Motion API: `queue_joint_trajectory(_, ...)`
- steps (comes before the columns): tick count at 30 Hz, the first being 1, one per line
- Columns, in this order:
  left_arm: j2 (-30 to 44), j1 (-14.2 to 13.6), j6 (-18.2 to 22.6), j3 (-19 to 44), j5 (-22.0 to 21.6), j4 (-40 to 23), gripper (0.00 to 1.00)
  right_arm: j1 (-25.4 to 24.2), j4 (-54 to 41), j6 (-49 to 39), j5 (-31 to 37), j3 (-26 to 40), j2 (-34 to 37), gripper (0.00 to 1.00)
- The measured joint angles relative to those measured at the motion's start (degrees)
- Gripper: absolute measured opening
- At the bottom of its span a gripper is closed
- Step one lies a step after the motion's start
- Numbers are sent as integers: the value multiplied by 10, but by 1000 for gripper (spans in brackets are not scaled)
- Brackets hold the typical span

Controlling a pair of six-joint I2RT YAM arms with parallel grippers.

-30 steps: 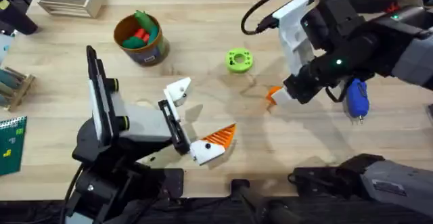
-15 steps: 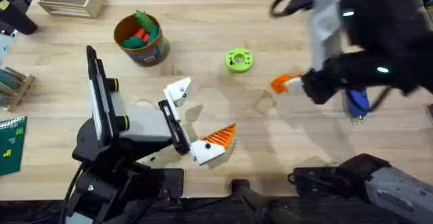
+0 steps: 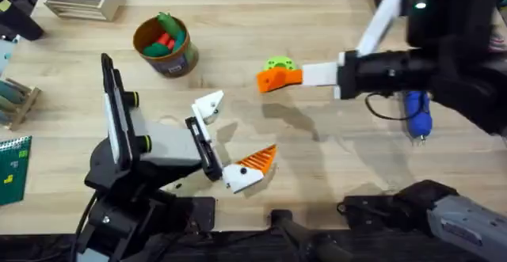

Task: Pick up the gripper from the table and insert it into the empty holder that is missing its gripper. Then pick up a screw, insert it into the mounting hole, and use the screwdriver to tighten it. Finally, clean up the table by picking up the vegetable and placing it into the bucket.

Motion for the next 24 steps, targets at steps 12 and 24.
queue_joint_trajectory(12,0,0,0,0,0,0,987,0,107,196,-317,-1,198,18)
queue_joint_trajectory(24,0,0,0,0,0,0,987,10,158,227,-351,-1,219,18)
